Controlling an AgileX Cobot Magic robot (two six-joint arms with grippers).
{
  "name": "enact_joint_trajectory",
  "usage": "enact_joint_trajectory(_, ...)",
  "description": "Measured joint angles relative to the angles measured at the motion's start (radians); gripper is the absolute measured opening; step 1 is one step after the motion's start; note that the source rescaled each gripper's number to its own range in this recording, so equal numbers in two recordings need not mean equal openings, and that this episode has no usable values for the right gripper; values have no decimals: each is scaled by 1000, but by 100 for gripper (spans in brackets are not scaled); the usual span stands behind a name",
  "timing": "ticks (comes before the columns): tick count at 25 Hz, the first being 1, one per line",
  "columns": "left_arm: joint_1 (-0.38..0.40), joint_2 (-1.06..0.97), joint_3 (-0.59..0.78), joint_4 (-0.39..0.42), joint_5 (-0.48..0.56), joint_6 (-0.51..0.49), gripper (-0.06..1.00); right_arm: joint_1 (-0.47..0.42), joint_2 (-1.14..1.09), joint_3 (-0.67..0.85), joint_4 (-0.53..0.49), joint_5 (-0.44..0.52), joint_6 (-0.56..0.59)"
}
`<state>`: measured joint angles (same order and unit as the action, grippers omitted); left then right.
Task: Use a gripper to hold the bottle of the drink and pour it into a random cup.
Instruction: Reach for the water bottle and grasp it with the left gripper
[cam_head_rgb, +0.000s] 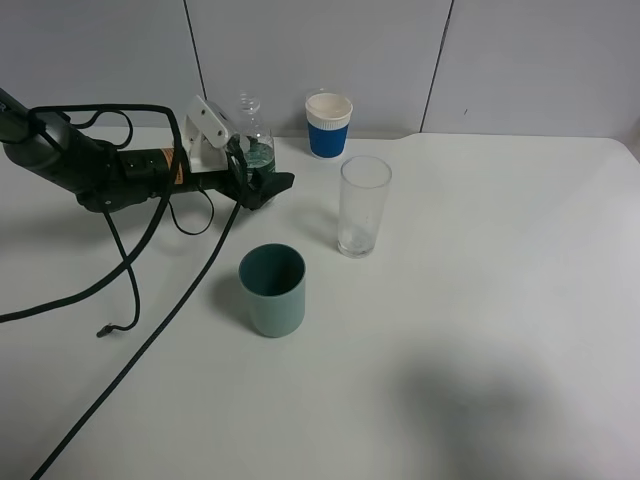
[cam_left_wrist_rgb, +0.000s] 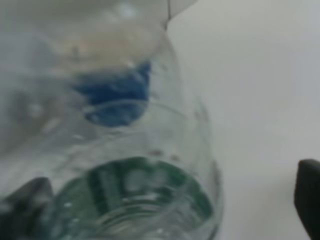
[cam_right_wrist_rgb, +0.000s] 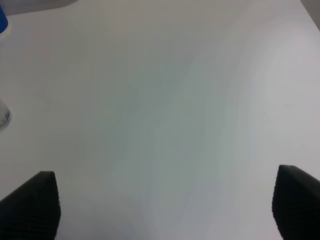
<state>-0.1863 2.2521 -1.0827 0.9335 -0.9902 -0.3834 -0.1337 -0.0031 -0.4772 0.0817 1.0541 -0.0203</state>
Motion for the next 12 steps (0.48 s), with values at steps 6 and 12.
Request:
enact_joint_trajectory(6, -11, 19, -34, -6, -2, 0, 87, 0, 0, 0, 0, 0, 0)
enact_joint_trajectory(12, -11, 21, -54, -11, -3, -1, 2, 0, 0, 0, 0, 0, 0)
